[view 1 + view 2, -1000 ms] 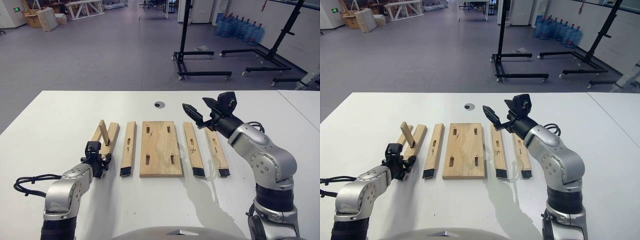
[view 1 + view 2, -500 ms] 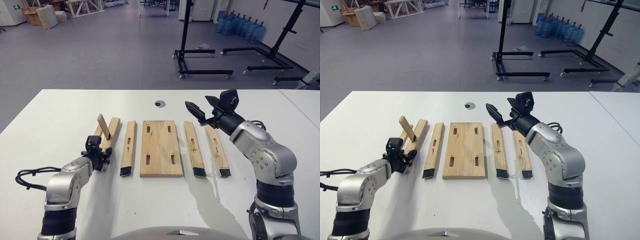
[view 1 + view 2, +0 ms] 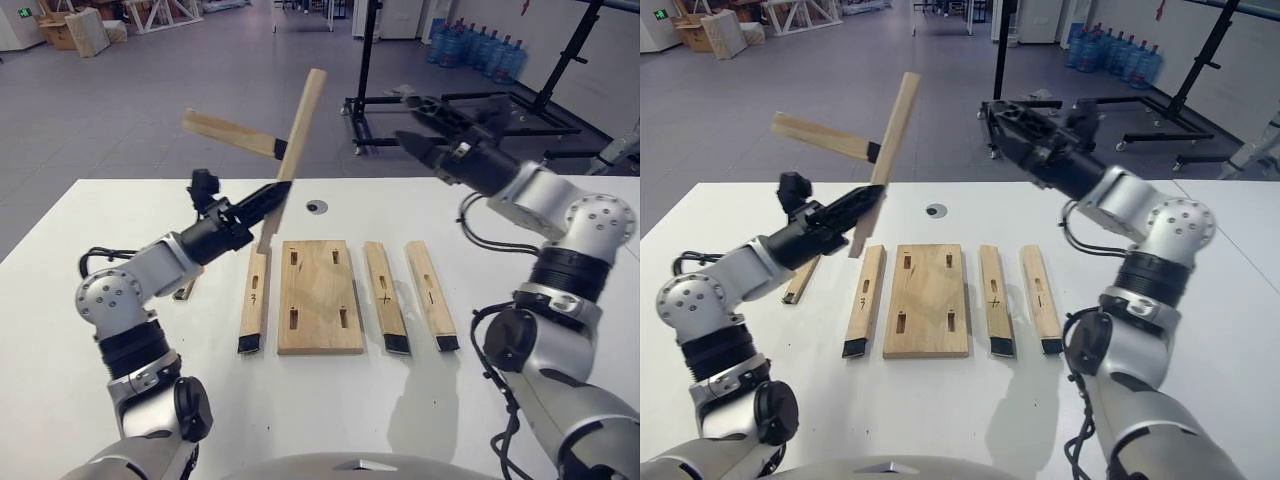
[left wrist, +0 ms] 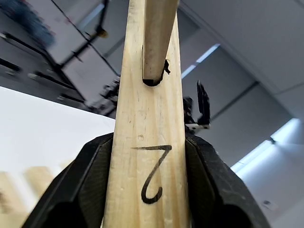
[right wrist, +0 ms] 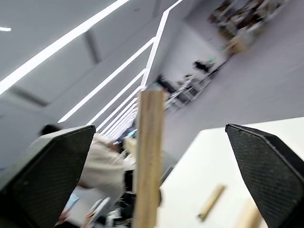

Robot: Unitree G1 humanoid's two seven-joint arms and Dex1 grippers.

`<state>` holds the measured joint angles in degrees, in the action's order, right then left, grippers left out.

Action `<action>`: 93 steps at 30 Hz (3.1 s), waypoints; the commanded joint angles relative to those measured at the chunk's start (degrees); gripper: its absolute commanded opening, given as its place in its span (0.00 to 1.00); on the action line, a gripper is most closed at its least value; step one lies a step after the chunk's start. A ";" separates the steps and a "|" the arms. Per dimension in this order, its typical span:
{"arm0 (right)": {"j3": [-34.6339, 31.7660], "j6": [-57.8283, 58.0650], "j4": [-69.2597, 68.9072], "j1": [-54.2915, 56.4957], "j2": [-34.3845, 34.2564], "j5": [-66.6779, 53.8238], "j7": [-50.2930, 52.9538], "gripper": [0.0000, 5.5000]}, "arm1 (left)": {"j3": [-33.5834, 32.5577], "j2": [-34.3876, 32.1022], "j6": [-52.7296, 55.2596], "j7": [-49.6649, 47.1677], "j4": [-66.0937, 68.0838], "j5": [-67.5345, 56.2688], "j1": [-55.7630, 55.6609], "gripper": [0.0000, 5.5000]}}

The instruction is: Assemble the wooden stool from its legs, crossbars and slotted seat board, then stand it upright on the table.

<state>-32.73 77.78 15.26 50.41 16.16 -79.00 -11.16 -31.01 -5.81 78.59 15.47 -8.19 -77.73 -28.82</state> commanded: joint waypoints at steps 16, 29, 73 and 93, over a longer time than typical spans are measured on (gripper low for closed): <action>11.00 -8.57 -4.50 -2.89 -6.45 -20.99 15.78 0.91 | 16.55 -8.04 -14.05 -15.40 -3.48 -27.55 8.39 0.37; 16.22 -12.33 -5.43 -4.86 -4.70 -24.50 16.10 0.91 | 22.77 -13.58 -19.86 -14.61 -5.69 -31.07 10.72 0.37; 17.61 -19.67 -6.88 -7.02 7.55 -10.11 2.59 0.37 | 21.79 -19.78 -28.02 -11.51 -6.17 -13.89 15.33 0.73; 27.96 -57.34 1.71 -9.70 6.09 40.50 -33.89 0.37 | 38.64 -26.73 -3.38 -32.20 -32.17 25.27 23.94 0.73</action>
<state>-4.67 19.63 15.65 40.98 22.21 -38.38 -42.10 5.98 -32.09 71.71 -17.60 -39.48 -53.46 -6.42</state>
